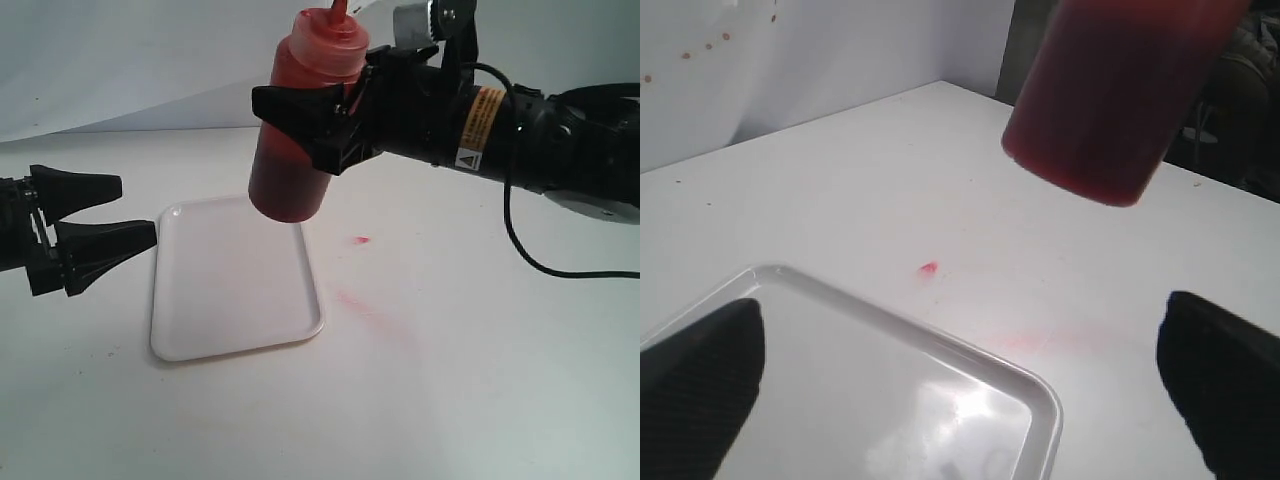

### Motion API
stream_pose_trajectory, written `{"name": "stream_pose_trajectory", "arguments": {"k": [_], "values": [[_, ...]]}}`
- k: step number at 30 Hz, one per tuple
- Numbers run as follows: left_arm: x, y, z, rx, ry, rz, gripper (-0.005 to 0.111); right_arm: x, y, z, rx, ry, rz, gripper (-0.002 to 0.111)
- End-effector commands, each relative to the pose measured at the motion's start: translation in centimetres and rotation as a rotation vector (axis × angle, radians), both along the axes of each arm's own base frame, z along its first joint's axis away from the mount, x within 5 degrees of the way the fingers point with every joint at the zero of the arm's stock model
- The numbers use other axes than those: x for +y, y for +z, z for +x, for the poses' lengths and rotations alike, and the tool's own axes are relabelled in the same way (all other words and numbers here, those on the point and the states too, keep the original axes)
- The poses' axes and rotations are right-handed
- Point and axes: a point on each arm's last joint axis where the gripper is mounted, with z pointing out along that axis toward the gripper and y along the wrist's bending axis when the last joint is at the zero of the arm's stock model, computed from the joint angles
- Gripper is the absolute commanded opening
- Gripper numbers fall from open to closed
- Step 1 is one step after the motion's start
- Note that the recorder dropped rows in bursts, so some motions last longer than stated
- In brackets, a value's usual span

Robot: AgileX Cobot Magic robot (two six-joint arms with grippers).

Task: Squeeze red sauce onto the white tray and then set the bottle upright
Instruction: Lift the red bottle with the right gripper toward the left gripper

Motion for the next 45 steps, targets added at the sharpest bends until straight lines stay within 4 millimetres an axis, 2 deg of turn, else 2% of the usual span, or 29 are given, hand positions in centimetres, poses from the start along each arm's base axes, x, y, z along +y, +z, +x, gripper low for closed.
{"name": "stream_pose_trajectory", "arguments": {"k": [1, 6, 10, 13, 14, 15, 16, 19, 21, 26, 30, 40, 43, 45], "values": [[0.0, 0.0, 0.0, 0.004, 0.007, -0.017, 0.102, 0.0, 0.6, 0.5, 0.016, -0.029, 0.082, 0.0], [-0.1, -0.2, -0.3, 0.01, -0.027, 0.006, 0.102, 0.1, 0.2, 0.6, 0.026, -0.033, 0.078, 0.0], [-0.2, -0.5, -0.7, 0.018, -0.077, 0.04, 0.105, 0.3, -1.3, 1.5, 0.08, -0.058, 0.094, 0.0], [-0.3, -0.8, -1.1, 0.025, -0.127, 0.074, 0.105, 3.3, -2.3, 2.2, 0.119, 0.0, 0.105, 0.0], [-0.4, -0.9, -1.3, 0.032, -0.145, 0.086, 0.105, 5.2, -2.5, 2.3, 0.111, 0.042, 0.109, 0.0], [-0.4, -1.0, -1.4, 0.034, -0.158, 0.095, 0.105, 6.0, -2.5, 2.3, 0.106, 0.057, 0.111, 0.0], [-0.4, -1.1, -1.5, 0.036, -0.168, 0.102, 0.105, 7.5, -2.6, 2.4, 0.1, 0.087, 0.113, 0.0], [-0.4, -0.9, -1.3, 0.032, -0.149, 0.089, 0.105, 9.3, -2.4, 2.4, 0.141, 0.138, 0.122, 0.0], [-0.3, -0.8, -1.1, 0.027, -0.12, 0.069, 0.105, 10.3, -2.2, 2.1, 0.161, 0.175, 0.062, 0.0], [-0.3, -0.8, -1.1, 0.026, -0.122, 0.07, 0.105, 12.5, -1.5, 0.2, 0.158, 0.305, -0.011, 0.0], [-0.3, -0.8, -1.1, 0.026, -0.122, 0.07, 0.105, 13.7, -1.0, -1.1, 0.166, 0.377, 0.007, 0.0], [-0.3, -0.9, -1.1, 0.031, -0.125, 0.088, 0.105, 13.8, -0.5, -1.7, 0.152, 0.441, 0.051, 0.0], [-1.4, -1.0, -1.3, 0.034, -0.18, 0.1, 0.102, 13.8, -0.5, -1.7, 0.133, 0.44, 0.047, 0.0], [-2.6, -1.2, -1.6, 0.035, -0.233, 0.116, 0.094, 13.8, -0.5, -1.7, 0.133, 0.44, 0.047, 0.0]]}}
